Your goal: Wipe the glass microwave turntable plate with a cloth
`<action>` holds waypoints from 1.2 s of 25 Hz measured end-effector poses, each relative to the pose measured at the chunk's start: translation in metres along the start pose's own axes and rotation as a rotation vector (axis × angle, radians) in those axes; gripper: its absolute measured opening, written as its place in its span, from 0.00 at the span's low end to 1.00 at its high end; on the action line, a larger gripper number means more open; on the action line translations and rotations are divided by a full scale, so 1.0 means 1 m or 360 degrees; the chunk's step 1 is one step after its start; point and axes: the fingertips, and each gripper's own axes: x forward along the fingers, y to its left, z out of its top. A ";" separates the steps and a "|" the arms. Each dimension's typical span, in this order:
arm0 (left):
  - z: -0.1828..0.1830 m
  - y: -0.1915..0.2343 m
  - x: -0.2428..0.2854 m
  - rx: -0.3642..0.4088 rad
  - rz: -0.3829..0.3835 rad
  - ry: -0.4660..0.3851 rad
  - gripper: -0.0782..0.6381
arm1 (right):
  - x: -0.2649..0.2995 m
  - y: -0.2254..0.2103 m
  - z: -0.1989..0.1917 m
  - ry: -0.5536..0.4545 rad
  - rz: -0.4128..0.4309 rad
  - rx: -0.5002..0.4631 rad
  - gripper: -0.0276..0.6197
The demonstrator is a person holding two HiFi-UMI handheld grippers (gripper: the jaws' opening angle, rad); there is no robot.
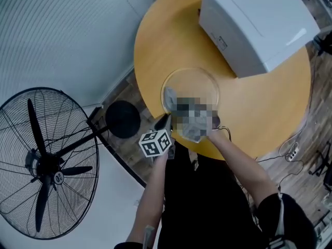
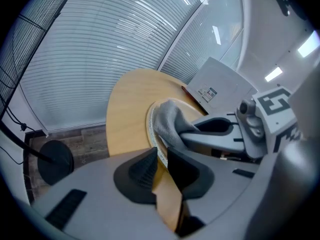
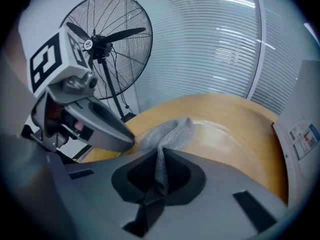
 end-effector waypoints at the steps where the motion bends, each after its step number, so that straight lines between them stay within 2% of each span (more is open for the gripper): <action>1: 0.000 0.000 0.000 0.0004 0.0000 0.0001 0.19 | -0.003 0.006 -0.005 0.0002 0.0031 0.0011 0.08; 5: 0.000 0.000 0.000 0.0024 0.0007 0.0003 0.19 | -0.019 0.017 -0.026 0.0010 0.0099 0.0035 0.08; 8: 0.000 0.000 0.000 0.0030 0.0012 0.0001 0.19 | -0.032 0.013 -0.042 0.0034 0.0093 0.0028 0.08; 12: 0.000 0.000 0.000 0.0030 0.0006 0.0000 0.19 | -0.050 -0.006 -0.064 0.0062 0.0027 0.0017 0.09; 15: 0.000 0.000 0.001 0.0034 0.0005 0.0000 0.19 | -0.062 -0.029 -0.079 0.0060 -0.0031 0.0105 0.09; 18: 0.000 0.000 0.001 0.0040 0.0002 0.0002 0.19 | -0.073 -0.061 -0.089 0.0049 -0.0155 0.0193 0.09; 21: 0.000 -0.001 0.001 0.0040 -0.0001 0.0005 0.19 | -0.077 -0.092 -0.090 0.0044 -0.0288 0.0255 0.09; 25: 0.000 0.000 0.000 0.0038 -0.0002 0.0004 0.19 | -0.073 -0.119 -0.081 0.0026 -0.0401 0.0316 0.08; 28: 0.000 0.000 0.001 0.0033 -0.0003 0.0004 0.19 | -0.065 -0.120 -0.071 0.0023 -0.0425 0.0308 0.08; 30: 0.000 0.000 0.001 0.0029 -0.0004 0.0003 0.19 | -0.057 -0.108 -0.063 0.0013 -0.0390 0.0280 0.08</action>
